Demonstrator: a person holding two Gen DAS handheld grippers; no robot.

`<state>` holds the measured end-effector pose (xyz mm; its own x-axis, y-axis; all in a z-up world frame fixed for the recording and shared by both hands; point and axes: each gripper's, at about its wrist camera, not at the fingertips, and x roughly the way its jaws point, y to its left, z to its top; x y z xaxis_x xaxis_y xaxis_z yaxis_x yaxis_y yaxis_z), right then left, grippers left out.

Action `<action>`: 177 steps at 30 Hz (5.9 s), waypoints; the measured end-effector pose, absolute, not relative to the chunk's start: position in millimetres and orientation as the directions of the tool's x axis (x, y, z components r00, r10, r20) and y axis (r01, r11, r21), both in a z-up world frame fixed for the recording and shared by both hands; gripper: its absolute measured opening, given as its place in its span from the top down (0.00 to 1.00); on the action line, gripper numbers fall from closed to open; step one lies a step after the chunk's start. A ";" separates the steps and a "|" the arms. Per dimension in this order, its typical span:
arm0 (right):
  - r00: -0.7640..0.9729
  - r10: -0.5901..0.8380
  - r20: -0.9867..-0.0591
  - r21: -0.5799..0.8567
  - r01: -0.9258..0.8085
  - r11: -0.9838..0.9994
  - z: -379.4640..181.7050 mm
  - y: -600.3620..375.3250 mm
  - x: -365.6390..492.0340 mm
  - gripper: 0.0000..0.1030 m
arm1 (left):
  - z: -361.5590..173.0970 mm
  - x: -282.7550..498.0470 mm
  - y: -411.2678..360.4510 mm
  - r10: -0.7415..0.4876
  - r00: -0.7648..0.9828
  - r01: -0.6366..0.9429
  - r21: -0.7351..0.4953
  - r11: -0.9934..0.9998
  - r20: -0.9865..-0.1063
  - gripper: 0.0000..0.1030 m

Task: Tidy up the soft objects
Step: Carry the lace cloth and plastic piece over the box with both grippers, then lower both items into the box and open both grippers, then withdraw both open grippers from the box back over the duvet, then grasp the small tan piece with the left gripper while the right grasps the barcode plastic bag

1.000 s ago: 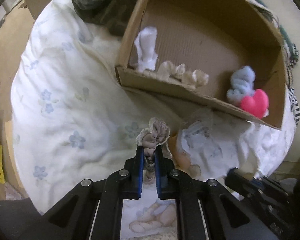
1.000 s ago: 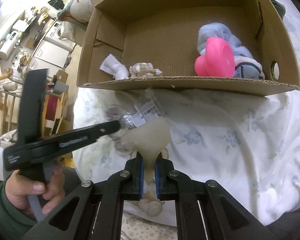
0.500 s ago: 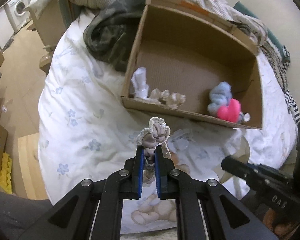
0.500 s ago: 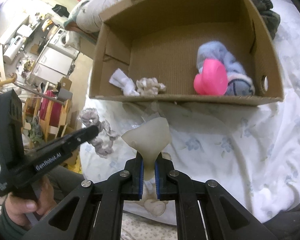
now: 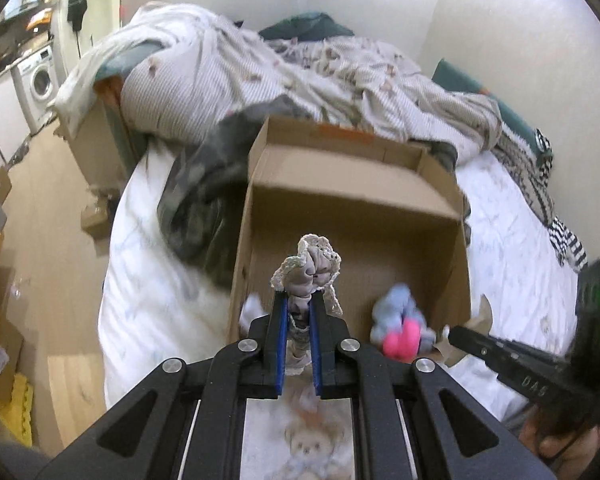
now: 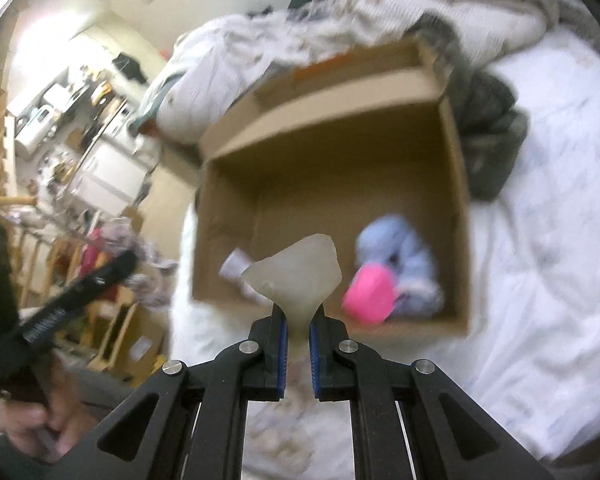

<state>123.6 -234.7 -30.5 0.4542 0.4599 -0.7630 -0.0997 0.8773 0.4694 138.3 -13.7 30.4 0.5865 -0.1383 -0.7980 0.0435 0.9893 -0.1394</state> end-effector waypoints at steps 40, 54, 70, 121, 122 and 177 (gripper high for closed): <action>0.353 0.389 -0.851 0.394 -0.062 0.917 -91.2 -215.9 161.5 0.89 | -73.0 177.5 -39.8 -0.149 0.441 0.092 -0.120 0.988 -0.885 0.91; 0.364 0.390 -0.846 0.400 -0.051 0.915 -90.5 -220.0 160.2 0.74 | -76.4 176.3 -43.6 -0.121 0.436 0.102 -0.084 0.991 -0.892 0.83; 0.428 0.372 -0.824 0.411 -0.002 0.912 -81.9 -233.1 158.1 0.27 | -70.1 174.0 -46.1 -0.086 0.473 0.105 -0.041 0.994 -0.877 0.34; 0.463 0.350 -0.814 0.355 -0.081 0.932 -57.9 -219.7 108.6 0.27 | -46.6 114.7 -1.9 0.021 0.514 0.002 0.026 1.000 -0.858 0.34; 0.450 0.368 -0.814 0.370 -0.087 0.925 -59.9 -218.7 107.2 0.27 | -47.5 114.5 -0.3 0.023 0.507 -0.001 0.026 1.000 -0.861 0.34; 0.296 0.406 -0.865 0.422 -0.010 0.907 -107.8 -219.3 98.4 0.76 | -175.2 116.5 0.6 -0.145 0.059 -0.139 -0.152 0.978 -0.988 0.70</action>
<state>98.4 -219.3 -107.8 0.2957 0.4059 -0.8648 -0.0100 0.9065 0.4221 116.5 0.6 -175.2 0.0590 -0.1454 -0.9876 -0.1391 0.9785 -0.1524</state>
